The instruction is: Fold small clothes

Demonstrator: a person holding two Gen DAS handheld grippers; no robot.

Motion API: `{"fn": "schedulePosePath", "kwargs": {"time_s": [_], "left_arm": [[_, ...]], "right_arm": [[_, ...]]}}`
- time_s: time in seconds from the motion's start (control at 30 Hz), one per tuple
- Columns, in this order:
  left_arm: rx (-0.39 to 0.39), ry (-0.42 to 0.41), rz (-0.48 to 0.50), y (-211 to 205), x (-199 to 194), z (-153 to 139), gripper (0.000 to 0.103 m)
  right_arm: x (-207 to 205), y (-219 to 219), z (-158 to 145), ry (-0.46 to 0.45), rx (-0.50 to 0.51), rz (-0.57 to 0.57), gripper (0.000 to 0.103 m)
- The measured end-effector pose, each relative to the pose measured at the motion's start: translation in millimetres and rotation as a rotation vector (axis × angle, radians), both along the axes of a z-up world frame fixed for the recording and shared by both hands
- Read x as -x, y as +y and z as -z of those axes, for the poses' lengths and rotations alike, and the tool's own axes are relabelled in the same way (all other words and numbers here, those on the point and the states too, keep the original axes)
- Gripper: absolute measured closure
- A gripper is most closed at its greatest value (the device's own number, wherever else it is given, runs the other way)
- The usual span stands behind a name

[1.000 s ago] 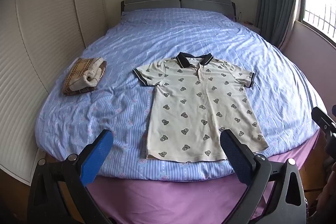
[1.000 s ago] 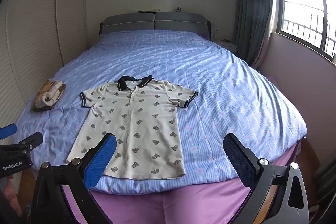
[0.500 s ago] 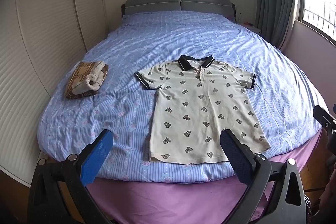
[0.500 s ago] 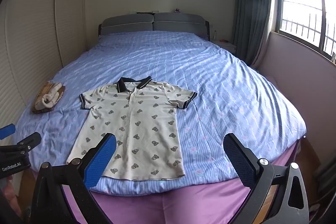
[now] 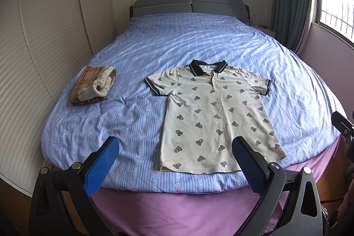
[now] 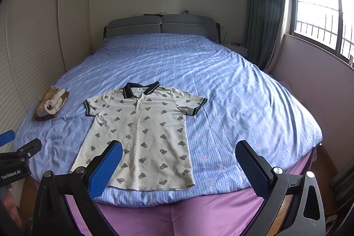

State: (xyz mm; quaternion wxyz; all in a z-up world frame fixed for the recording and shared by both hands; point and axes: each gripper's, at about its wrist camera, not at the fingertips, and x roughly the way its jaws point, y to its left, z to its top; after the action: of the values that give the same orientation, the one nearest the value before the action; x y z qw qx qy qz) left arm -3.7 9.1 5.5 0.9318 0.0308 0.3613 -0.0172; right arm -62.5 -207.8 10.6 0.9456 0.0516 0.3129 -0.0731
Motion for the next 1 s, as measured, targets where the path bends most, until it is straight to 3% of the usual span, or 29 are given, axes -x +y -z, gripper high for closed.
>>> {"fn": "schedulePosePath", "kwargs": {"time_s": [1.0], "left_arm": [[-0.010,-0.008,-0.003,7.0,3.8,0.3,0.000]], "right_arm": [[1.7,1.6,-1.5,-0.003,0.001,0.004,0.000]]}}
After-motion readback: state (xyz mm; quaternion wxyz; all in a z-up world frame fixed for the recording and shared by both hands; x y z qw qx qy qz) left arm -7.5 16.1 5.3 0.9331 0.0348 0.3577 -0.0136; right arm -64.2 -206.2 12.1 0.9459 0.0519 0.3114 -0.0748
